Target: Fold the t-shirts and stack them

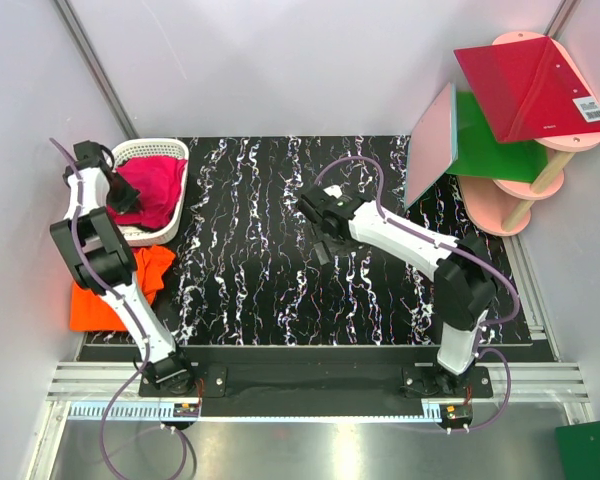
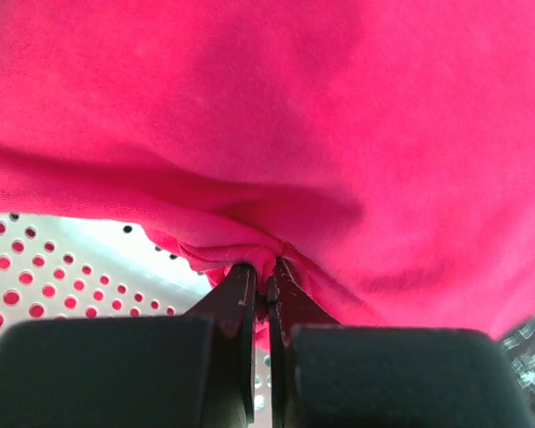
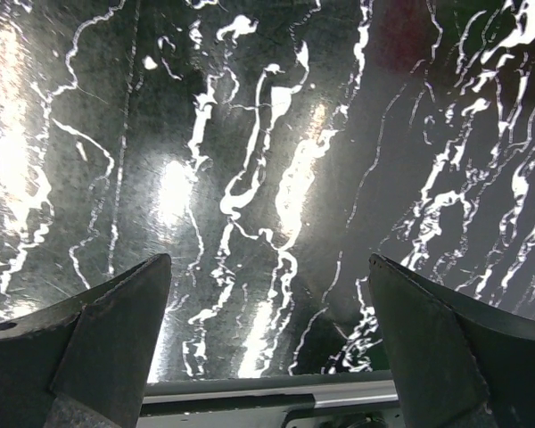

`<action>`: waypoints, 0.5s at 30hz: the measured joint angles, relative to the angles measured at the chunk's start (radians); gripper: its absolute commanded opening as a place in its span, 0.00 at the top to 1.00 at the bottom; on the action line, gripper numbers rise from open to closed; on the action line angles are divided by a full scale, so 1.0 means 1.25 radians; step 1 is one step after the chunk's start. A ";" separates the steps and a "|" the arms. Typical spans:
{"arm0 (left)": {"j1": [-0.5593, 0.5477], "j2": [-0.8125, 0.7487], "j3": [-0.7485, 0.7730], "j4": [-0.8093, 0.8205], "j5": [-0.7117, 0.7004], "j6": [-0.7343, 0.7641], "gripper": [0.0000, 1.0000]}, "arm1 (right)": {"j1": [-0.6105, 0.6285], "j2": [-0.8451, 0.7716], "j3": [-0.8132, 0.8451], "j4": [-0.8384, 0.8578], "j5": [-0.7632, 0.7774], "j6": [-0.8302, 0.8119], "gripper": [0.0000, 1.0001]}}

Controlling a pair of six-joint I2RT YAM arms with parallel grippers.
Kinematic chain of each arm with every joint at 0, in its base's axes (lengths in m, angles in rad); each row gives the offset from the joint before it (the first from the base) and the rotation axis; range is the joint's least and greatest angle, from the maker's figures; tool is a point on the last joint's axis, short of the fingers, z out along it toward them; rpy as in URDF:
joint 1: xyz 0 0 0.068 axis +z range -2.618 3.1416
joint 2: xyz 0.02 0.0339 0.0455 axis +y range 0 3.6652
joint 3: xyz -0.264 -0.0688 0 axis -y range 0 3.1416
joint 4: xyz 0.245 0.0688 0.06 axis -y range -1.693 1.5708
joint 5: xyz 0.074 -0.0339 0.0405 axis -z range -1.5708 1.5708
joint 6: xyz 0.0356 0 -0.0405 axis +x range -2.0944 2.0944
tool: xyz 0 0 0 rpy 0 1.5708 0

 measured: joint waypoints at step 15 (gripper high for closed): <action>-0.081 -0.182 0.057 0.104 0.368 -0.069 1.00 | 0.000 0.040 0.044 0.002 -0.037 0.039 0.00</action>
